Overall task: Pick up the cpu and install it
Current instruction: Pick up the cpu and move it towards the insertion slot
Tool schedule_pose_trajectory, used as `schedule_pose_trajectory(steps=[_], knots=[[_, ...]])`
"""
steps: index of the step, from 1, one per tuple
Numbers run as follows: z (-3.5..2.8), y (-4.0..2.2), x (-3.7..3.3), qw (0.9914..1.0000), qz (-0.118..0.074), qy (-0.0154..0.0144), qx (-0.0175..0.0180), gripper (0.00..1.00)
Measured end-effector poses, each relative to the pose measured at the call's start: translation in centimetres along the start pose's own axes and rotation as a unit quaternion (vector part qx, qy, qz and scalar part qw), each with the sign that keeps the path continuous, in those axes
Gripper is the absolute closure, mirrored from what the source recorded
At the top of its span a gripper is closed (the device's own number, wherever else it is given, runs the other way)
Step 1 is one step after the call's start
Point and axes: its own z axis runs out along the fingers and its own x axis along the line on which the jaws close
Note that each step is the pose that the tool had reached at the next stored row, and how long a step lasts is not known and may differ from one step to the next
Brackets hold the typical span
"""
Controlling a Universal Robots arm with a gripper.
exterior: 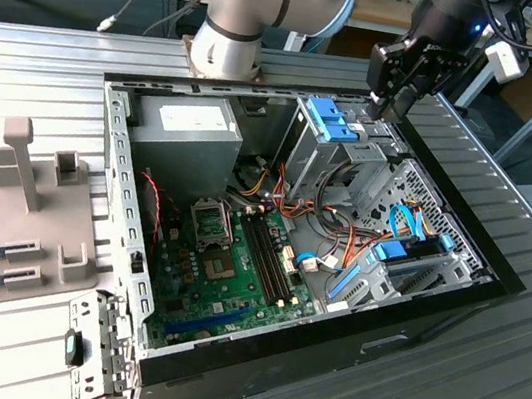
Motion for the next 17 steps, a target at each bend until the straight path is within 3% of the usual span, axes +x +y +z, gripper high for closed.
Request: schedule_pose_trajectory(steps=[5, 12, 17], knots=[[0.06, -0.03, 0.01, 1.00000, 0.000, 0.0000, 0.0000, 0.53], [0.17, -0.31, 1.91, 1.00000, 0.000, 0.0000, 0.0000, 0.53], [0.18, -0.32, 1.91, 1.00000, 0.000, 0.0000, 0.0001, 0.53]])
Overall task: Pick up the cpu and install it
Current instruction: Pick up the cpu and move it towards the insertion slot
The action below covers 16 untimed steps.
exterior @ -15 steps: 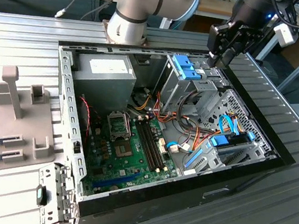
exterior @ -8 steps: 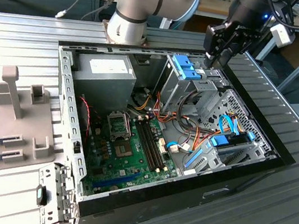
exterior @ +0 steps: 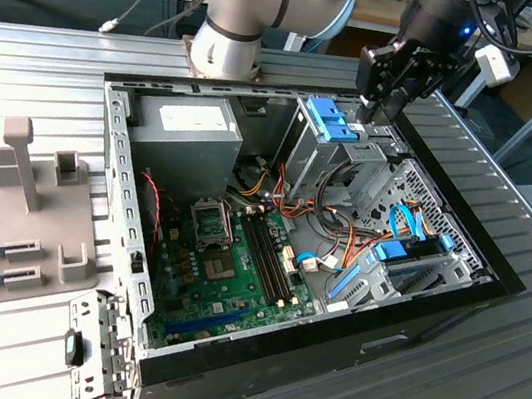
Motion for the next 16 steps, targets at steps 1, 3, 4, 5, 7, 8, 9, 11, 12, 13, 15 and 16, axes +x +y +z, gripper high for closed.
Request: schedule_pose_trajectory(steps=[1, 3, 4, 5, 7, 8, 9, 11, 12, 13, 15, 16], knots=[[0.00, 0.00, 0.00, 1.00000, 0.000, 0.0000, 0.0000, 0.53], [0.00, 0.00, -0.01, 1.00000, 0.000, 0.0000, 0.0000, 0.53], [0.00, -0.01, 0.00, 1.00000, 0.000, 0.0000, -0.0001, 0.53], [0.01, -0.04, 0.01, 1.00000, 0.000, 0.0000, -0.0001, 0.53], [0.00, -0.21, 0.09, 1.00000, 0.000, 0.0000, 0.0000, 0.53], [0.01, -0.33, 0.15, 1.00000, 0.000, 0.0000, 0.0000, 0.53], [0.00, -0.45, 0.21, 1.00000, 0.000, 0.0000, 0.0000, 0.53], [0.01, -0.73, 0.44, 1.00000, 0.000, 0.0000, 0.0000, 0.53], [0.01, -0.90, 0.67, 1.00000, 0.000, 0.0000, 0.0000, 0.53], [0.01, -0.99, 0.85, 1.00000, 0.000, 0.0000, 0.0000, 0.53], [0.01, -1.12, 1.26, 1.00000, 0.000, 0.0000, 0.0000, 0.53], [0.01, -1.15, 1.44, 1.00000, 0.000, 0.0000, -0.0001, 0.53]])
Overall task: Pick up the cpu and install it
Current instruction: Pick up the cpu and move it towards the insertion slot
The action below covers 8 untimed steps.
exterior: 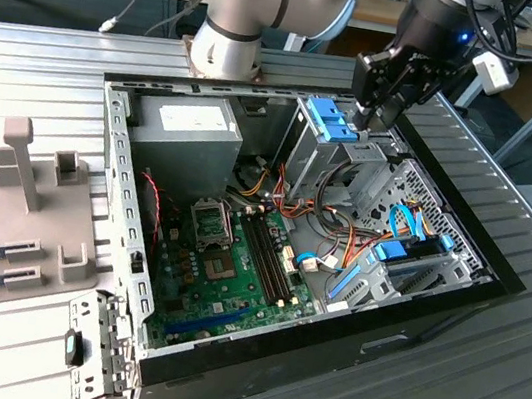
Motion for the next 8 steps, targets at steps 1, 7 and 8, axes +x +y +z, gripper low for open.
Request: schedule_pose_trajectory(steps=[1, 7, 8], knots=[[0.00, -0.07, 0.26, 1.00000, 0.000, 0.0000, 0.0000, 0.53], [0.08, -0.68, 0.76, 1.00000, 0.000, 0.0000, 0.0001, 0.53], [0.11, -0.93, 0.84, 1.00000, 0.000, 0.0000, 0.0000, 0.53]])
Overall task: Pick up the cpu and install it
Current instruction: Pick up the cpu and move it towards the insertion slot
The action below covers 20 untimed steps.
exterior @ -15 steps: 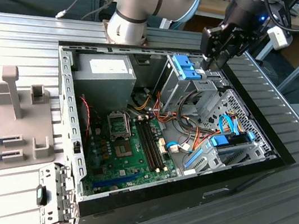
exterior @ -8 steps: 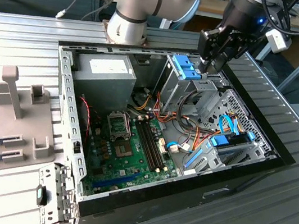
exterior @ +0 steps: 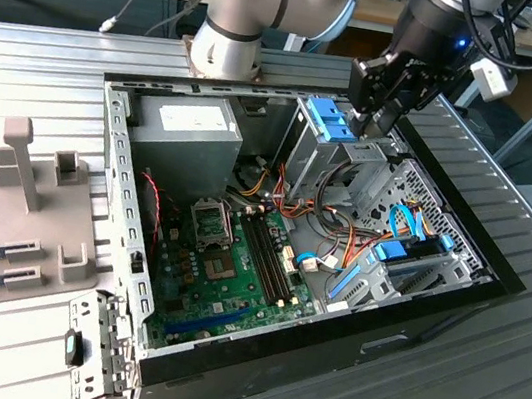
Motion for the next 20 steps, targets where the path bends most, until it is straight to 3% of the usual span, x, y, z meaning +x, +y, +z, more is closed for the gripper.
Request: schedule_pose_trajectory(steps=[13, 20], knots=[[0.08, -2.13, 1.24, 1.00000, 0.000, 0.0000, 0.0001, 0.53], [0.16, -2.84, 1.79, 1.00000, 0.000, 0.0000, 0.0000, 0.53]])
